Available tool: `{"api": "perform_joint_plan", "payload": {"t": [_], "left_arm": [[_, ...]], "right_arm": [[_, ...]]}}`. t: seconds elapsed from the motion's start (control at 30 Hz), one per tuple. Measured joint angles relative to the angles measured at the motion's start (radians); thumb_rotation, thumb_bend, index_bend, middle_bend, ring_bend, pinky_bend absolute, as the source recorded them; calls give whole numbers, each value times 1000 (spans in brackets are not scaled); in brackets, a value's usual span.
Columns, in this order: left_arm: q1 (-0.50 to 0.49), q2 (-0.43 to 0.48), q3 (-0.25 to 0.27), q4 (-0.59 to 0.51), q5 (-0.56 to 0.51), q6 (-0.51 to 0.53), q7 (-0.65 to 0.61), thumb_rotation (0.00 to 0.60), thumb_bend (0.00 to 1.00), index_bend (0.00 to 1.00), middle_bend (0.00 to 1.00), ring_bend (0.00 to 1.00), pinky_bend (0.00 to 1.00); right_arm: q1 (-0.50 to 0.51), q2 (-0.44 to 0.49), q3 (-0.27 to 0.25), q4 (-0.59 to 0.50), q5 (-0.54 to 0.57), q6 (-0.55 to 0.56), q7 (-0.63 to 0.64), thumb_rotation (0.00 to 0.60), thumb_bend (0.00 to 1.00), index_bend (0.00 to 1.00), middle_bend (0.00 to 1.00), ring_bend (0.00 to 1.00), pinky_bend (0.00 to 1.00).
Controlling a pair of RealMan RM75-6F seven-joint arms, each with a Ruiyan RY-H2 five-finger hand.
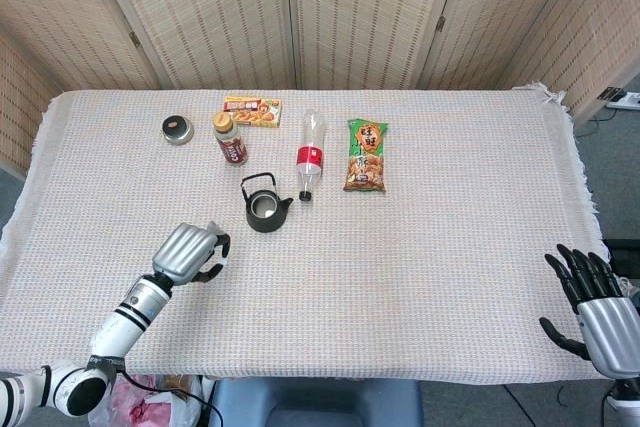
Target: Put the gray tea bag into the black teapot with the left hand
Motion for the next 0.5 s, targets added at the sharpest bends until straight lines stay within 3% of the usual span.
{"api": "perform_joint_plan", "payload": {"t": [0.2, 0.5], "left_arm": [[-65, 52, -58, -91, -97, 3, 101, 600, 394, 545, 1000, 1000, 1000], [-229, 82, -137, -121, -310, -44, 190, 600, 394, 544, 1000, 1000, 1000]], "right_arm": [[2, 7, 6, 3, 6, 3, 24, 600, 185, 0, 0, 0, 0], [13, 17, 11, 2, 26, -22, 49, 600, 186, 0, 0, 0, 0]]}}
